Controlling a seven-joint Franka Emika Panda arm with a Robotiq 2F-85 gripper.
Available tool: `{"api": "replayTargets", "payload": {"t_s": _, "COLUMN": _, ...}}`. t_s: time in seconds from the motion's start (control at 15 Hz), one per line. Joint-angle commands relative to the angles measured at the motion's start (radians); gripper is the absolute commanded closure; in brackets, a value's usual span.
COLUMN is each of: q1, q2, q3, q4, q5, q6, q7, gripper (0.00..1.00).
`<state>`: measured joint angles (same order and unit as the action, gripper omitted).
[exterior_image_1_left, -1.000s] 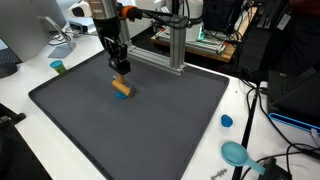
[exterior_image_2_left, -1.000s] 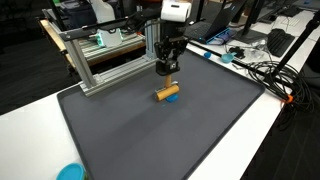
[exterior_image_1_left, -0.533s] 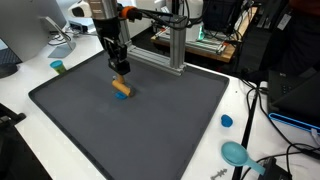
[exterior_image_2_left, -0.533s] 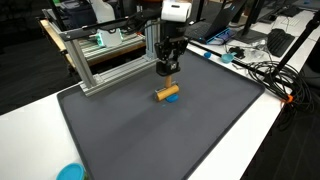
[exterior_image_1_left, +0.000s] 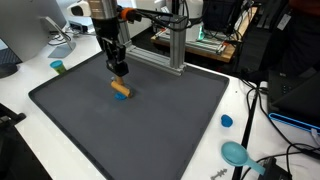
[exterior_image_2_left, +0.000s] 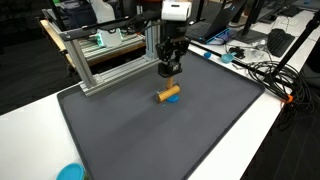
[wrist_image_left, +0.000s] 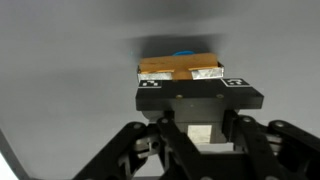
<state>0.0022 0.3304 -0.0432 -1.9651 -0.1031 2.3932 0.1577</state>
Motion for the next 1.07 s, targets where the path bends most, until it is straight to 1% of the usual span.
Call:
{"api": "replayTargets", "payload": {"t_s": 0.0, "q1": -0.009, "q2": 0.037, "q3": 0.007, "q4": -0.032, "q5": 0.04, "q6": 0.112, "q7": -0.015, "gripper": 0.79}}
{"api": "replayTargets", "payload": {"t_s": 0.4, "q1": -0.018, "q2": 0.035, "q3": 0.01, "q4": -0.051, "q5": 0.073, "q6": 0.159, "q7": -0.023, "gripper": 0.79}}
{"api": "replayTargets", "payload": {"t_s": 0.73, "q1": -0.026, "q2": 0.028, "q3": 0.011, "q4": -0.077, "q5": 0.109, "q6": 0.244, "q7": -0.018, "gripper": 0.79}}
{"api": "replayTargets", "payload": {"t_s": 0.93, "q1": -0.03, "q2": 0.024, "q3": 0.011, "q4": -0.091, "q5": 0.127, "q6": 0.276, "q7": -0.02, "gripper": 0.79}}
{"api": "replayTargets", "payload": {"t_s": 1.0, "q1": -0.027, "q2": 0.027, "q3": 0.008, "q4": -0.089, "q5": 0.122, "q6": 0.266, "q7": -0.017, "gripper": 0.79}}
